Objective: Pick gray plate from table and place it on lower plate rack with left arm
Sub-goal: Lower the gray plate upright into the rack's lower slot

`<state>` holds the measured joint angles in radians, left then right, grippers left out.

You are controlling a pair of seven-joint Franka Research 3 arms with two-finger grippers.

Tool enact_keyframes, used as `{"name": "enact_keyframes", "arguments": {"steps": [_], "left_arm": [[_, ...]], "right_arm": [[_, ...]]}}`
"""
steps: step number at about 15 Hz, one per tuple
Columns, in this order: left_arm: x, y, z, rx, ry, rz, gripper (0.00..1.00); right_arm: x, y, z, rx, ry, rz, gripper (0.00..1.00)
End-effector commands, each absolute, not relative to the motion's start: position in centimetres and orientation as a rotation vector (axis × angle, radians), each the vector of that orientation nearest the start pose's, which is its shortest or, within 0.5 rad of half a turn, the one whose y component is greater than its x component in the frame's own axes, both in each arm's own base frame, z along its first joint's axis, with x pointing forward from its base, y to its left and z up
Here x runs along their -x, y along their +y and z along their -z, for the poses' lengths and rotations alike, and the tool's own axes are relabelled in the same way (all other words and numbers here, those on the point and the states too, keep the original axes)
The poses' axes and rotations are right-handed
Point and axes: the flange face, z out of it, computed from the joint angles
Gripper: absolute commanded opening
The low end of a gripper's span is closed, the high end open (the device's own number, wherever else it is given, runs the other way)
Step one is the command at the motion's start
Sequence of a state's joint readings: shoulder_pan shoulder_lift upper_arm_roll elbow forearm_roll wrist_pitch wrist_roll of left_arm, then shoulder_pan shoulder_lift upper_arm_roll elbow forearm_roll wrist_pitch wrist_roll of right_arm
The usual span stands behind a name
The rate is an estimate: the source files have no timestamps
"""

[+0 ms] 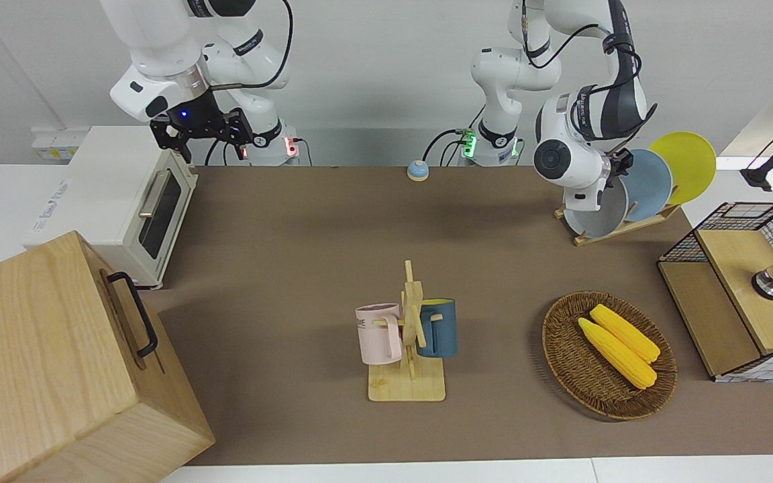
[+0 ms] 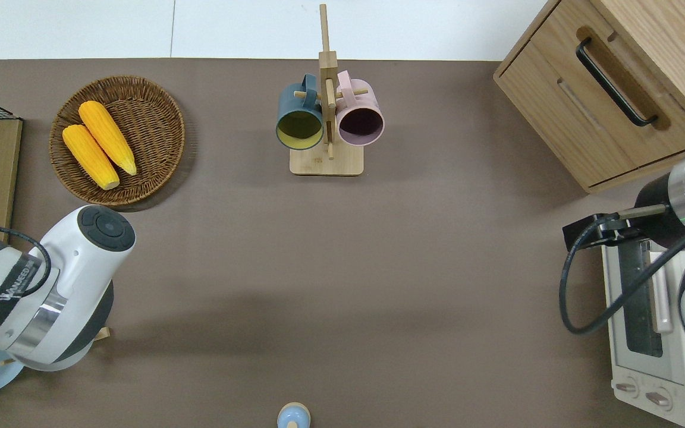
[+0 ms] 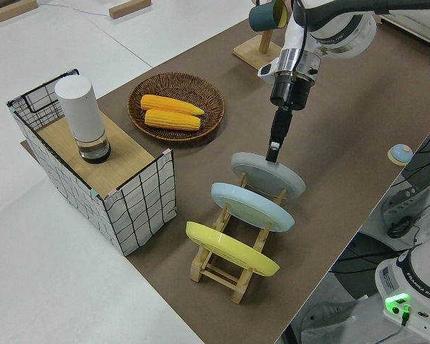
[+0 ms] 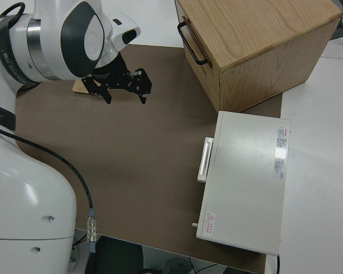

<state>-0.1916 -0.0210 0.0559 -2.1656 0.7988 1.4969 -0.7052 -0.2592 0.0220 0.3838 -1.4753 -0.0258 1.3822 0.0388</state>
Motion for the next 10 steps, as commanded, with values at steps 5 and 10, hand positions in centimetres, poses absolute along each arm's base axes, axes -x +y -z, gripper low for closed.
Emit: {"name": "enact_keyframes", "arguments": {"steps": [5, 10], "left_arm": [[-48.4, 1.1, -43.2, 2.173, -0.286, -0.260, 1.00], [-50.8, 0.5, -49.4, 2.421, -0.207, -0.285, 1.00]], "right_arm": [[-53.6, 6.0, -64.6, 3.167, -0.108, -0.179, 0.983], [-53.6, 6.0, -64.6, 3.167, -0.108, -0.179, 0.983]]}}
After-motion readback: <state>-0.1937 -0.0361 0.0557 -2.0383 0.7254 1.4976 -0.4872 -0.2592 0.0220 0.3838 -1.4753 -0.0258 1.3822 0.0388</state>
